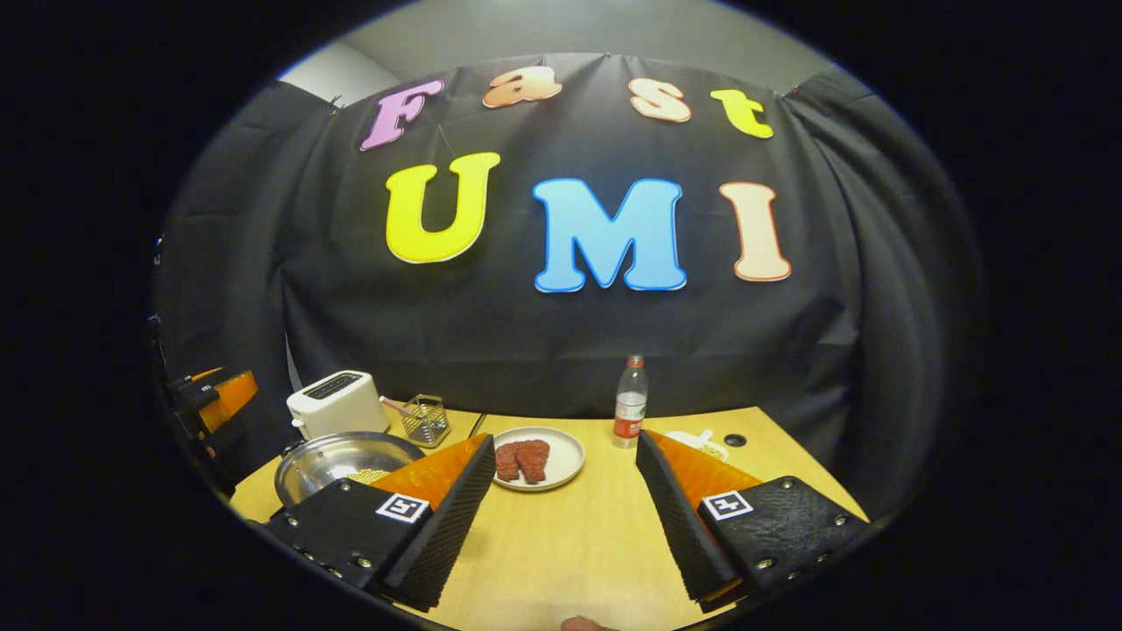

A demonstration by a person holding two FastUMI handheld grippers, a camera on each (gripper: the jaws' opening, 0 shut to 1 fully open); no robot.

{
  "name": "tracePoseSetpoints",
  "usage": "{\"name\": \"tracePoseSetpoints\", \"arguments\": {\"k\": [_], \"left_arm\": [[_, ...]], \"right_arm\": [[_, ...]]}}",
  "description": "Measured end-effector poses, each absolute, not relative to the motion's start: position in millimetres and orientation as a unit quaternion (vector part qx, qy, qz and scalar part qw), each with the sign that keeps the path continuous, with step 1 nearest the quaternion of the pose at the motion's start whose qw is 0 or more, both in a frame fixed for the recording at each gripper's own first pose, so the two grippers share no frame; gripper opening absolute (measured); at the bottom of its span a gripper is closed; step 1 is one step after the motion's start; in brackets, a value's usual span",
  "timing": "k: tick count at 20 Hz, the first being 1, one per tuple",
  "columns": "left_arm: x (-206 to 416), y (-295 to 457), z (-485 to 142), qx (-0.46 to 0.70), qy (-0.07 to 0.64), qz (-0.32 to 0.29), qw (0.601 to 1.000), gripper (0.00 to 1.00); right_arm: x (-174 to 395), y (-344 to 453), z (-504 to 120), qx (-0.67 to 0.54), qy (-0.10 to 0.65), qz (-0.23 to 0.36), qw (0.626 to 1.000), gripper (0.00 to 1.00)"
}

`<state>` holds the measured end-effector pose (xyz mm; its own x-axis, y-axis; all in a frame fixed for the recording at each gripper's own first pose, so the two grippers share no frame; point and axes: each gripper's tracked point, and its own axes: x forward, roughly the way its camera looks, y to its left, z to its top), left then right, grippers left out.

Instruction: First push the handle of the pot to place it horizontally, then grasp the pot with both hands and set it on the induction cooktop.

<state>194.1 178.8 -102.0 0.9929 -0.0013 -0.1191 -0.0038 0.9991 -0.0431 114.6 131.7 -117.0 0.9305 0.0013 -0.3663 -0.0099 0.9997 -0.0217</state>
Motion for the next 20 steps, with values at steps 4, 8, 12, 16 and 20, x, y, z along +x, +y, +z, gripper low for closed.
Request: {"name": "tracePoseSetpoints", "arguments": {"k": [4,8,12,16,20], "left_arm": [[141,130,-53,-0.026,0.026,0.002,0.999,0.94],[89,77,-17,-0.020,-0.005,-0.010,1.000,0.99],[41,43,5,0.002,-0.023,-0.005,1.000,0.97],[5,20,11,-0.012,-0.028,0.005,1.000,0.94],[-11,0,7,-0.005,-0.024,-0.012,1.000,1.00]], "right_arm": [[74,83,-75,-0.013,0.148,0.008,0.989,0.98],[37,40,-52,-0.007,0.118,0.011,0.993,0.98],[11,15,-41,-0.005,0.108,0.023,0.994,0.98],[-16,10,-25,-0.005,0.097,0.035,0.995,0.98],[-29,13,-20,-0.003,0.098,0.037,0.995,0.98]]}}
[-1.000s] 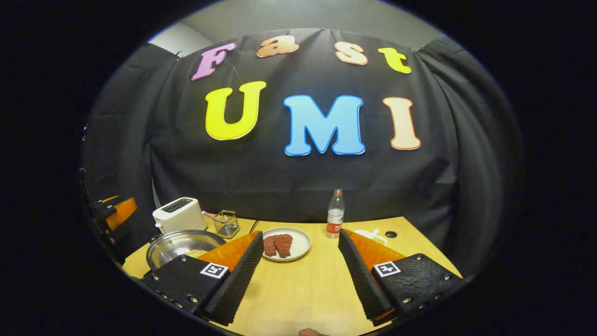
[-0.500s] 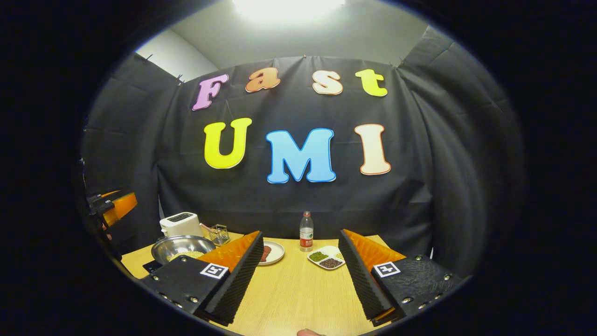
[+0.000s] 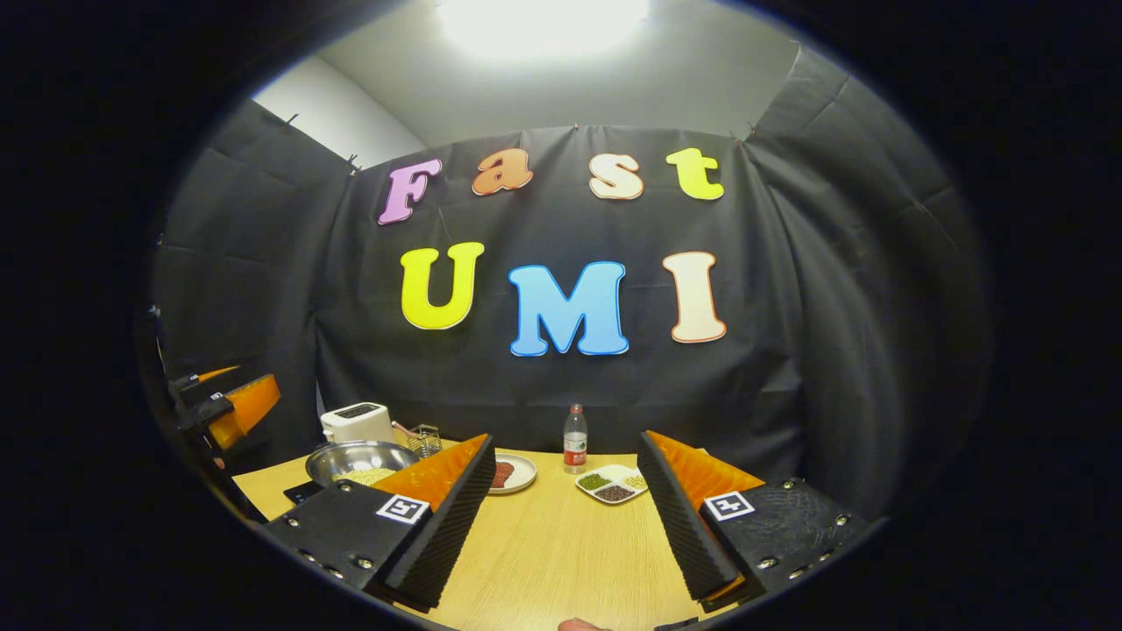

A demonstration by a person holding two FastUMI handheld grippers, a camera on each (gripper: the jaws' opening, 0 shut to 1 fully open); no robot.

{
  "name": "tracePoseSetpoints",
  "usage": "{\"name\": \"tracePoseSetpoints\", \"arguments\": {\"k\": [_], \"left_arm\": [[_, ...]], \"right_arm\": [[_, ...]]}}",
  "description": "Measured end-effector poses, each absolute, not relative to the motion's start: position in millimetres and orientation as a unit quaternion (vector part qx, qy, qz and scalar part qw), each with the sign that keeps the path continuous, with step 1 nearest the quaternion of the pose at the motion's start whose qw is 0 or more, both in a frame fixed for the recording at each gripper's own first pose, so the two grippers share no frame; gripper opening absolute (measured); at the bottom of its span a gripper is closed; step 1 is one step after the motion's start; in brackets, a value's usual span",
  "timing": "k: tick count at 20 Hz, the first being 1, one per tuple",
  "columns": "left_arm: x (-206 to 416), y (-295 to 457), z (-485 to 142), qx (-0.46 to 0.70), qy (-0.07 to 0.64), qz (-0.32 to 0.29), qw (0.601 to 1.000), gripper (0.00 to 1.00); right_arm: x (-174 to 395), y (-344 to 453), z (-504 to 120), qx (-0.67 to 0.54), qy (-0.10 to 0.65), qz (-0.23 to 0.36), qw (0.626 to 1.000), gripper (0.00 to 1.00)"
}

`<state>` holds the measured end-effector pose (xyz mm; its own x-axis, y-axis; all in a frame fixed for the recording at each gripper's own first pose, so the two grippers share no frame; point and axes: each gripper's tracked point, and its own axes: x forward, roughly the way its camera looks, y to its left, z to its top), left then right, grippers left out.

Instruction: First push the handle of the pot to place it horizontally, then grasp the pot with both hands and set it on the induction cooktop.

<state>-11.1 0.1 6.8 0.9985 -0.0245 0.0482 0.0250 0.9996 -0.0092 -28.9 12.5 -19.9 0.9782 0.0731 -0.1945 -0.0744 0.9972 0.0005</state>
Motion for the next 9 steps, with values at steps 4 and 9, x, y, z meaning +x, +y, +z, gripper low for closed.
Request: {"name": "tracePoseSetpoints", "arguments": {"k": [4,9], "left_arm": [[-12,0,8,-0.003,-0.021,-0.018,1.000,1.00],[-11,6,11,-0.005,-0.026,-0.015,1.000,0.98]], "right_arm": [[-26,8,-14,-0.007,0.088,0.034,0.996,0.94],[-18,11,-13,0.006,0.085,0.026,0.996,0.98]]}}
